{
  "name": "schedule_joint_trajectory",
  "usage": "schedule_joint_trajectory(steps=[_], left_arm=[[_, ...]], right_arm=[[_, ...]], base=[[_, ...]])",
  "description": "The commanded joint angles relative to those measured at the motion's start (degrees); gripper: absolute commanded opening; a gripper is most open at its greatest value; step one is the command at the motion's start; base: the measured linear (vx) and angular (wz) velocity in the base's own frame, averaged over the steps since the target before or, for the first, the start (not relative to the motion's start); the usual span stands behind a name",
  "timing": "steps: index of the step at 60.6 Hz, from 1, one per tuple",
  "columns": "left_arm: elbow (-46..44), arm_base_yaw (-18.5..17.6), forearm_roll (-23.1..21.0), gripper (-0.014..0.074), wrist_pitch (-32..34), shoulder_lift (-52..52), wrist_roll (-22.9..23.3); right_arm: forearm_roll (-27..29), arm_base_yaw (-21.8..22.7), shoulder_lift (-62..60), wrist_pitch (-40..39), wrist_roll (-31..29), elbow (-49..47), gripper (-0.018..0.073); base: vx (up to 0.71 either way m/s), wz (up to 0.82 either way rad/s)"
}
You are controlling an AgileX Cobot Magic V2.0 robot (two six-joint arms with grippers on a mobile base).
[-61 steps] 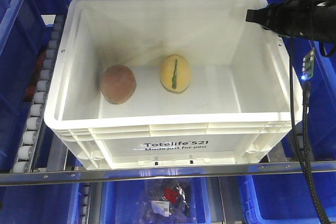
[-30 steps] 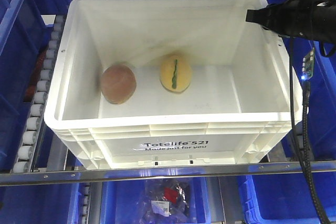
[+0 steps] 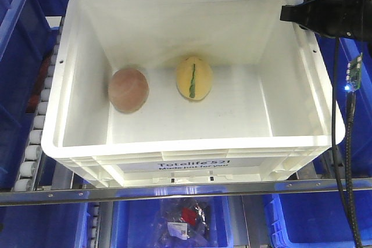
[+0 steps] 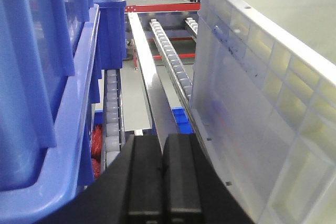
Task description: Place moving items into box and shelve
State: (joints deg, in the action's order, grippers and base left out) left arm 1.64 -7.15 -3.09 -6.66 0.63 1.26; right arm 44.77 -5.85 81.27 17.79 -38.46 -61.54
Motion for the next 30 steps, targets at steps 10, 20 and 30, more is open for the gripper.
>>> schedule_joint_trajectory(steps=[10,20,30], left_arm=[[1.2,0.1,-0.4,-0.0006,4.7,0.5,0.1],[1.2,0.1,-0.4,-0.0006,4.7,0.5,0.1],[1.2,0.1,-0.4,-0.0006,4.7,0.5,0.1]], right_arm=[[2.9,0.1,-0.2,-6.1,-0.1,-2.3,0.0243],[3.3,0.1,0.5,-7.1,-0.1,-2.3,0.0265],[4.3,0.1,0.5,-8.7,-0.1,-2.3,0.0347]], base=[[0.0,0.0],[0.0,0.0],[0.0,0.0]])
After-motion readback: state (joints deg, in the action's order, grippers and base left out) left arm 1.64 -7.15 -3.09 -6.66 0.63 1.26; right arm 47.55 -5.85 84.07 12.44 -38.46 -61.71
